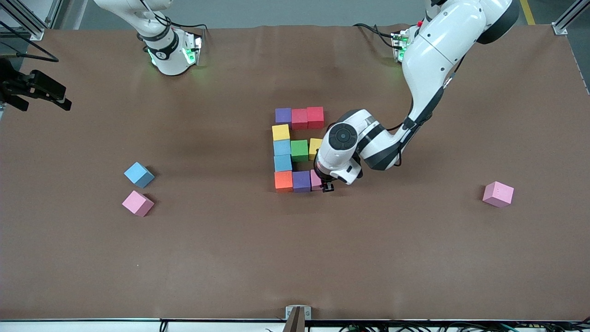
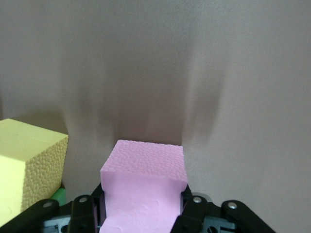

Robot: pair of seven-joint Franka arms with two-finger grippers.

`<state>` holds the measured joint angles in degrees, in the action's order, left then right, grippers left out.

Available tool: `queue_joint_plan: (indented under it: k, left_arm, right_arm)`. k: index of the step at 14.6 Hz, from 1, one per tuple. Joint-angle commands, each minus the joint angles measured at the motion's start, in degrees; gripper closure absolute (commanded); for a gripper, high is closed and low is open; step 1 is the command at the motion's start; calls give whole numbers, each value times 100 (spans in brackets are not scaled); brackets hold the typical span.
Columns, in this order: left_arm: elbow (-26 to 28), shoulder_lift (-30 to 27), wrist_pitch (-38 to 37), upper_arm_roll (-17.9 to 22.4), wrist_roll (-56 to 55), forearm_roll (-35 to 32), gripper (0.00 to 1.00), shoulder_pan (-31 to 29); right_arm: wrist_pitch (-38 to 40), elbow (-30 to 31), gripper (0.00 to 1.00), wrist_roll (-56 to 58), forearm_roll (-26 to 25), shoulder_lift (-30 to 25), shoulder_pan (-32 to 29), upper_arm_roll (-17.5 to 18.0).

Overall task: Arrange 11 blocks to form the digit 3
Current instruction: 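Lower the pink block beside purple and open the left gripper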

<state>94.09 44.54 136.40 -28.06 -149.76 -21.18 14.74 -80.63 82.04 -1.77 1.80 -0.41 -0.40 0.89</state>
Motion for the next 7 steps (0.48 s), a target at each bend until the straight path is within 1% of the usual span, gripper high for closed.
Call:
queue_joint_plan:
  k: [1,3,4,5,6,7]
  left_arm:
    - [-172,116,44,73,-106,-26,76,143]
    - [-189,152,44,81,-71,-35,75,143]
    - [-189,160,44,82,-62,-35,73,143]
    - [-189,152,44,82,-44,-35,65,143]
    - [-181,152,44,90,-27,-35,54,143]
    - [-189,152,44,108,-27,-44,38,143]
  right_arm:
    - [-5,-13,0,28,-48,-29,-48,34]
    - [-5,-13,0,28,-48,-29,-48,34]
    - [-5,-12,0,28,-48,-29,-48,25]
    - [-5,-21,0,28,-48,-29,-48,34]
    - [-5,-21,0,36,-48,-29,-48,34]
    - [-5,-13,0,28,-57,-29,-48,25]
